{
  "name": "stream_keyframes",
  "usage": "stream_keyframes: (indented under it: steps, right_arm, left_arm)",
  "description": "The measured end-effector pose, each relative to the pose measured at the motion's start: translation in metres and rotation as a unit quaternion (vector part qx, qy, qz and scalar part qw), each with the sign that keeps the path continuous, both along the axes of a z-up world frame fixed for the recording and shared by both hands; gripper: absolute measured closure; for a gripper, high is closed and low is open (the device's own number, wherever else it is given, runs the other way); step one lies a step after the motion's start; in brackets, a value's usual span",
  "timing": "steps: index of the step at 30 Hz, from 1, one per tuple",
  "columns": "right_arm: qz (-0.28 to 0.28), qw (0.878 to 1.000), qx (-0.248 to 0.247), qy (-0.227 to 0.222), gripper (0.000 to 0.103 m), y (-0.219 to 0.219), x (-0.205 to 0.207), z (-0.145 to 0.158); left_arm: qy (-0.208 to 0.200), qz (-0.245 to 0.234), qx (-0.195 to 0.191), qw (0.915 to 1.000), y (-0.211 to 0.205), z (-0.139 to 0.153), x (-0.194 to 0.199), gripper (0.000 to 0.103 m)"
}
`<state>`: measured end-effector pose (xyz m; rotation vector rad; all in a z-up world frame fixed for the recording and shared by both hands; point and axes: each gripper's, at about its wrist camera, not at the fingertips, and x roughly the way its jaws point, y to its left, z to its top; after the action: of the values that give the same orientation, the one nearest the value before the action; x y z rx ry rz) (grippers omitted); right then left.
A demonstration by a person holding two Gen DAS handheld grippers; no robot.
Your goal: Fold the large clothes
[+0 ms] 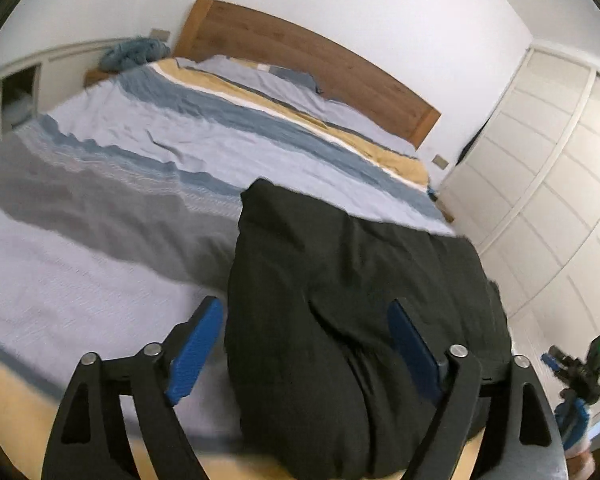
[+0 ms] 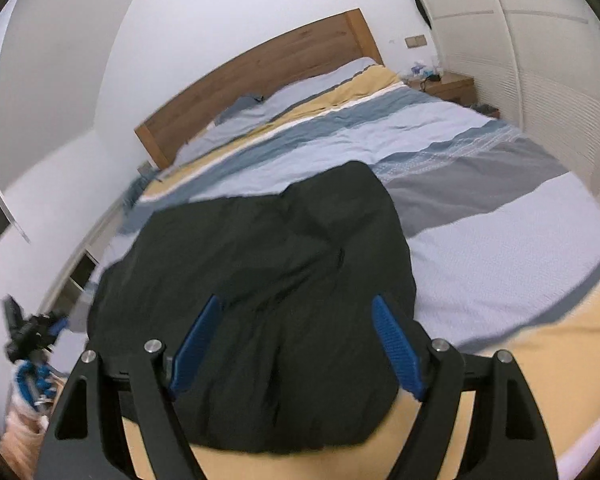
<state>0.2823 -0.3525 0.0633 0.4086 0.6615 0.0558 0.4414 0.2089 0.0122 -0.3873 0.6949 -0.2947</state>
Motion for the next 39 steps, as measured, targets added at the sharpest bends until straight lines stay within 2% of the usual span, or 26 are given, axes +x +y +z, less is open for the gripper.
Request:
stream_keyframes:
  steps: [4, 6, 10, 14, 20, 26, 36, 39]
  right_arm:
    - [0.001, 1.000, -0.029, -0.002, 0.025, 0.036, -0.032, 0.008]
    - [0.004, 0.999, -0.049, -0.004, 0.025, 0.053, -0.048, 0.013]
    - [0.013, 0.996, -0.091, -0.009, 0.025, 0.086, -0.089, 0.021]
    - [0.025, 0.993, -0.119, -0.013, 0.025, 0.110, -0.127, 0.028]
    - [0.017, 0.990, -0.133, -0.033, 0.025, 0.123, -0.180, 0.048]
    - [-0.018, 0.990, -0.128, -0.055, 0.025, 0.117, -0.218, 0.065]
    - [-0.048, 0.984, -0.152, -0.078, 0.025, 0.127, -0.254, 0.077]
    - [-0.048, 0.984, -0.155, -0.078, 0.025, 0.130, -0.258, 0.076]
  left_arm:
    - [0.011, 0.015, 0.052, 0.9984, -0.024, 0.003, -0.057, 0.015]
    - [0.014, 0.019, 0.080, 0.9966, -0.038, 0.003, -0.085, 0.009]
    - [0.011, 0.029, 0.131, 0.9909, -0.074, 0.007, -0.140, 0.008]
    - [-0.005, 0.044, 0.144, 0.9887, -0.101, 0.022, -0.182, 0.000]
    - [-0.051, 0.063, 0.178, 0.9806, -0.132, 0.063, -0.237, 0.001]
    - [-0.075, 0.071, 0.227, 0.9684, -0.155, 0.079, -0.270, 0.000]
    - [-0.099, 0.084, 0.232, 0.9641, -0.158, 0.085, -0.305, 0.000]
    - [-0.110, 0.098, 0.243, 0.9588, -0.159, 0.085, -0.313, 0.000]
